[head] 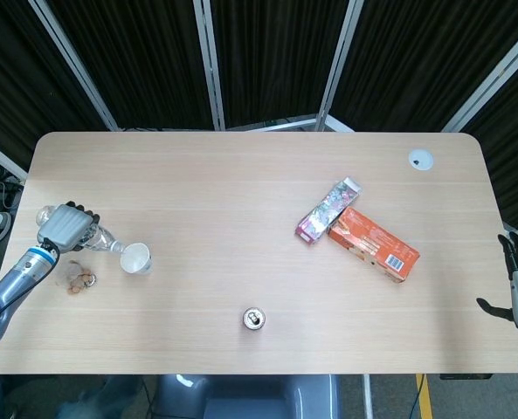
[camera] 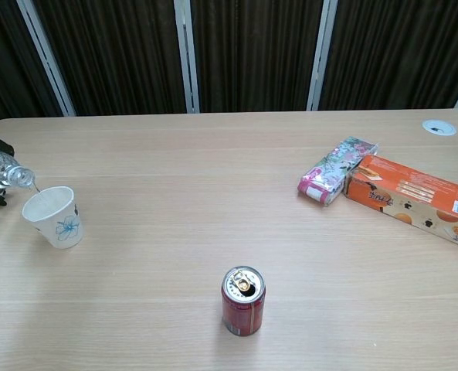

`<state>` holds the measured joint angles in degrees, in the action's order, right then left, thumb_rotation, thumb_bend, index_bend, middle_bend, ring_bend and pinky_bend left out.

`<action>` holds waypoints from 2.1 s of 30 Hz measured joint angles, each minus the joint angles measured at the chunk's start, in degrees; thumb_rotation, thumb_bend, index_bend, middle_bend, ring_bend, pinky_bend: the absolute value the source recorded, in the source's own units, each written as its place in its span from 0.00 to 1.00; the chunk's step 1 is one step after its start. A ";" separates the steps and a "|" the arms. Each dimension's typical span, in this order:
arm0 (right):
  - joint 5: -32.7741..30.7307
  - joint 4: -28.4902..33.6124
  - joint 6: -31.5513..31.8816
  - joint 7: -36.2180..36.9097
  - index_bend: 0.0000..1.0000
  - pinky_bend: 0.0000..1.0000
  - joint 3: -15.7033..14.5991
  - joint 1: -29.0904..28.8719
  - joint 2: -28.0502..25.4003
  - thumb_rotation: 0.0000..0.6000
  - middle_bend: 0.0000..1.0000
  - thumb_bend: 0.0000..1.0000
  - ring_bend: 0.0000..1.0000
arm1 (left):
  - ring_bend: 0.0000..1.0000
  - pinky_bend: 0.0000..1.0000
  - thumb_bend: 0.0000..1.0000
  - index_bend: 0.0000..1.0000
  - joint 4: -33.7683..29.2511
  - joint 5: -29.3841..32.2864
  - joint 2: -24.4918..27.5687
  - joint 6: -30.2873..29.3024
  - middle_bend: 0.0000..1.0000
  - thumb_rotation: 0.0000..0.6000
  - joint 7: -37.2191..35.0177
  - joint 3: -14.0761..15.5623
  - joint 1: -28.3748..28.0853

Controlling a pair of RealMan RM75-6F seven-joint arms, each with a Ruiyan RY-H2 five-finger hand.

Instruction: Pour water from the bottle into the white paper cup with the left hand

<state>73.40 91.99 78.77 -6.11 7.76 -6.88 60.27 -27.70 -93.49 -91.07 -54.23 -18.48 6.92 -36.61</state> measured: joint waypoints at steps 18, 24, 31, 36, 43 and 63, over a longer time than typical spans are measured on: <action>-0.14 0.04 -0.03 -0.52 0.00 0.00 -0.03 -0.01 0.17 1.00 0.00 0.00 0.00 | 0.41 0.37 0.51 0.55 -1.49 1.94 0.28 -2.08 0.51 1.00 -16.06 -1.71 1.16; -0.23 -0.11 -0.31 -0.91 0.00 0.00 -0.06 -0.18 0.34 1.00 0.00 0.00 0.00 | 0.41 0.37 0.50 0.55 -4.46 4.97 1.14 -2.70 0.51 1.00 -29.90 -4.79 1.41; -0.19 0.21 -0.35 -2.24 0.00 0.00 -0.15 -0.41 0.63 1.00 0.00 0.00 0.00 | 0.41 0.37 0.49 0.54 -10.14 13.21 -0.23 -3.67 0.51 1.00 -50.55 -14.15 1.49; 0.03 0.41 -0.07 -3.09 0.00 0.00 -0.24 -0.47 0.81 1.00 0.00 0.00 0.00 | 0.41 0.37 0.49 0.54 -12.19 17.46 -3.39 -1.83 0.51 1.00 -53.87 -18.57 0.59; -0.51 -0.16 -0.60 -3.94 0.00 0.00 -0.31 -0.69 1.26 1.00 0.00 0.00 0.00 | 0.41 0.37 0.49 0.54 -8.54 18.76 -7.61 2.74 0.51 1.00 -54.56 -19.36 -0.57; -2.40 -1.85 -2.71 -5.31 0.00 0.00 -0.26 -1.68 2.55 1.00 0.00 0.00 0.00 | 0.40 0.36 0.22 0.53 4.70 16.10 -16.41 7.84 0.49 1.00 -59.95 -17.31 -1.81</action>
<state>71.00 90.14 76.06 -11.42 7.50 -8.56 62.82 -23.00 -77.38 -107.48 -46.39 -78.43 -10.38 -38.42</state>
